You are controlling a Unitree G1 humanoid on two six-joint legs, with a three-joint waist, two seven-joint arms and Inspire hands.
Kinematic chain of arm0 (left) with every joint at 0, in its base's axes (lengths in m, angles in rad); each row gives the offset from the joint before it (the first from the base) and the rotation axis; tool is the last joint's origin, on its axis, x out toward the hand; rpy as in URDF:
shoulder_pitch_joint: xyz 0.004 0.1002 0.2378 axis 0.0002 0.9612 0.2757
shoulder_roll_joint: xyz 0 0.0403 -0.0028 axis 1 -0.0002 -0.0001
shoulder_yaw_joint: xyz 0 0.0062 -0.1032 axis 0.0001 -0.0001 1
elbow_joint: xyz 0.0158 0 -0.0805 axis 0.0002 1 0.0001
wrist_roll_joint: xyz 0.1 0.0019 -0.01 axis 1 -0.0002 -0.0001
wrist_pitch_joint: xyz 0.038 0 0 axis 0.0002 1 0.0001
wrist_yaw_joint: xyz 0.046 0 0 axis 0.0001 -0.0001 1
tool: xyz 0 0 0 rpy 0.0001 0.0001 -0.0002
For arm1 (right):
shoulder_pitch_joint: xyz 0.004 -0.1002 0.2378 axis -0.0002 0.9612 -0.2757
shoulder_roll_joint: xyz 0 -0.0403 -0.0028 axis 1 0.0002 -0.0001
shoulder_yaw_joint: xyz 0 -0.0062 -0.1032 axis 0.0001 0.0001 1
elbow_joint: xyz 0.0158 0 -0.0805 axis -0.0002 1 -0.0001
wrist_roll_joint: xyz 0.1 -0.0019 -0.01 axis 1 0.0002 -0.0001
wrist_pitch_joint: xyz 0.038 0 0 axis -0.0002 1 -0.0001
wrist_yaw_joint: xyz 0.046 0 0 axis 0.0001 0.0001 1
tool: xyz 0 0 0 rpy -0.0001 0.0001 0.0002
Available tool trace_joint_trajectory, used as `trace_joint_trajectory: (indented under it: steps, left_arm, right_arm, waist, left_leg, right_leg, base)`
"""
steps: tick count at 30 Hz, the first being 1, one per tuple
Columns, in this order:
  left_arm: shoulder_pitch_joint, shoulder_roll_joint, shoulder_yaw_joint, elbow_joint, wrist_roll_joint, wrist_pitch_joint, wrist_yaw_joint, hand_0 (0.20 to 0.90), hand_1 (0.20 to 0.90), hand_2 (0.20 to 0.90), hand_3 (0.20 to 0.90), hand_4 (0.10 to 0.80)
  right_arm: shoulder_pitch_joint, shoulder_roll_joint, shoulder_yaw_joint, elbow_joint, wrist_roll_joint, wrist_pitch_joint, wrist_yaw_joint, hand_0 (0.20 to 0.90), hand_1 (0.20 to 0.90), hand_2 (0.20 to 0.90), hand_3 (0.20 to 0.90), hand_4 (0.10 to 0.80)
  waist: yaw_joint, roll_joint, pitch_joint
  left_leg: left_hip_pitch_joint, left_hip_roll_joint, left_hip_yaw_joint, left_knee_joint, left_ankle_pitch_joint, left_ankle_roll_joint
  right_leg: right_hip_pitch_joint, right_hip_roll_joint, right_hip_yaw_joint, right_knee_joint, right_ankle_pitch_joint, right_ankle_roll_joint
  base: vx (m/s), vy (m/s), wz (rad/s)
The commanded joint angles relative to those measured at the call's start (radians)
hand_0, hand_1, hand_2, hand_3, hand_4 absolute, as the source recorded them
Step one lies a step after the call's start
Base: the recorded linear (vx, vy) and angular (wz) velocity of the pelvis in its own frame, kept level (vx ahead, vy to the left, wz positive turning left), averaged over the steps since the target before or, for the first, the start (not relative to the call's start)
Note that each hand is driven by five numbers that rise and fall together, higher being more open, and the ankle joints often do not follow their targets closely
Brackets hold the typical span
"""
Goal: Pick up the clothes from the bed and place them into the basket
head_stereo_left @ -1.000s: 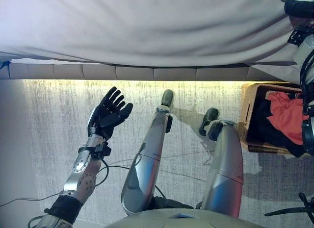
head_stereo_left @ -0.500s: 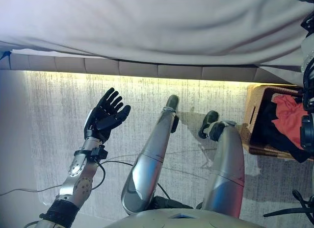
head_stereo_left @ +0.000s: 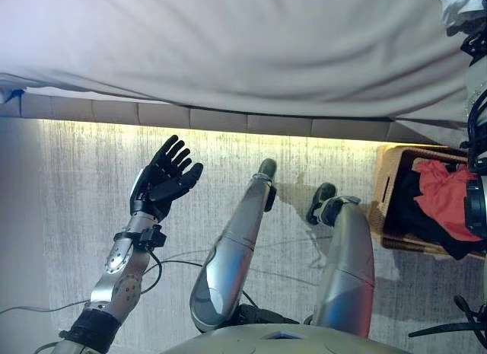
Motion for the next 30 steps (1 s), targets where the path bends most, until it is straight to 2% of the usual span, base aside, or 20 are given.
trace_joint_trajectory:
  steps: [1,12,13,15,19,24,30]
  left_arm:
    - [0.014,0.036,0.035,-0.053,-0.006,-0.097,-0.007,0.9,0.9,0.9,0.9,0.8]
    - [-0.047,0.022,0.017,-0.006,0.017,-0.074,0.02,0.9,0.9,0.9,0.9,0.8]
    - [-0.052,0.022,0.016,-0.002,0.021,-0.072,0.022,0.9,0.9,0.9,0.9,0.8]
    - [-0.058,0.02,0.011,0.007,0.027,-0.07,0.027,0.9,0.9,0.9,0.9,0.8]
    - [-0.079,0.01,-0.009,0.039,0.087,-0.079,0.045,0.9,0.9,0.9,0.9,0.8]
    - [-0.116,0.0,-0.032,0.063,0.097,-0.049,0.06,0.9,0.9,0.9,0.9,0.8]
    - [-0.139,-0.027,-0.046,0.099,0.113,-0.029,0.045,0.9,0.9,0.9,0.9,0.8]
  right_arm:
    - [-0.108,-0.102,0.04,-0.074,-0.002,-0.102,0.022,0.3,0.3,0.3,0.2,0.1]
    - [-0.044,-0.12,0.03,-0.071,-0.013,-0.083,0.086,0.3,0.3,0.3,0.2,0.1]
    - [-0.035,-0.123,0.024,-0.073,-0.012,-0.082,0.093,0.3,0.3,0.3,0.2,0.1]
    - [-0.008,-0.124,0.013,-0.079,-0.015,-0.076,0.107,0.3,0.3,0.3,0.2,0.1]
    - [0.104,-0.123,-0.026,-0.112,-0.013,-0.052,0.148,0.3,0.3,0.3,0.2,0.1]
    - [0.212,-0.126,-0.065,-0.126,-0.009,-0.036,0.208,0.3,0.3,0.3,0.2,0.1]
    - [0.375,-0.105,-0.145,-0.179,-0.006,-0.023,0.262,0.3,0.3,0.3,0.2,0.1]
  waist:
    - [-0.008,-0.011,-0.024]
    - [-0.044,-0.061,-0.024]
    - [-0.047,-0.064,-0.024]
    - [-0.055,-0.071,-0.036]
    - [-0.088,-0.106,-0.094]
    - [-0.128,-0.133,-0.153]
    - [-0.179,-0.158,-0.252]
  left_leg:
    - [0.141,0.019,0.051,-0.055,-0.112,0.037]
    - [0.38,0.04,0.072,-0.187,-0.119,0.032]
    - [0.389,0.044,0.078,-0.206,-0.091,0.034]
    - [0.423,0.049,0.082,-0.233,-0.086,0.032]
    - [0.537,0.067,0.102,-0.344,-0.074,0.025]
    - [0.655,0.094,0.133,-0.449,-0.061,0.018]
    - [0.805,0.123,0.158,-0.632,-0.003,-0.002]
  right_leg:
    - [0.142,0.054,-0.088,-0.073,-0.019,-0.043]
    - [0.376,0.038,-0.079,-0.207,-0.002,-0.038]
    - [0.386,0.034,-0.088,-0.228,0.025,-0.044]
    - [0.419,0.033,-0.085,-0.26,0.036,-0.039]
    - [0.533,0.045,-0.067,-0.406,0.078,-0.015]
    - [0.652,0.058,-0.051,-0.543,0.113,0.003]
    - [0.791,0.081,-0.012,-0.728,0.178,0.038]
  base:
    - [0.0,0.038,-0.02]
    - [0.0,0.042,-0.1]
    - [-0.056,0.043,-0.05]
    - [-0.007,0.037,-0.11]
    - [0.045,0.053,-0.12]
    - [0.041,0.058,-0.19]
    - [0.042,0.05,-0.25]
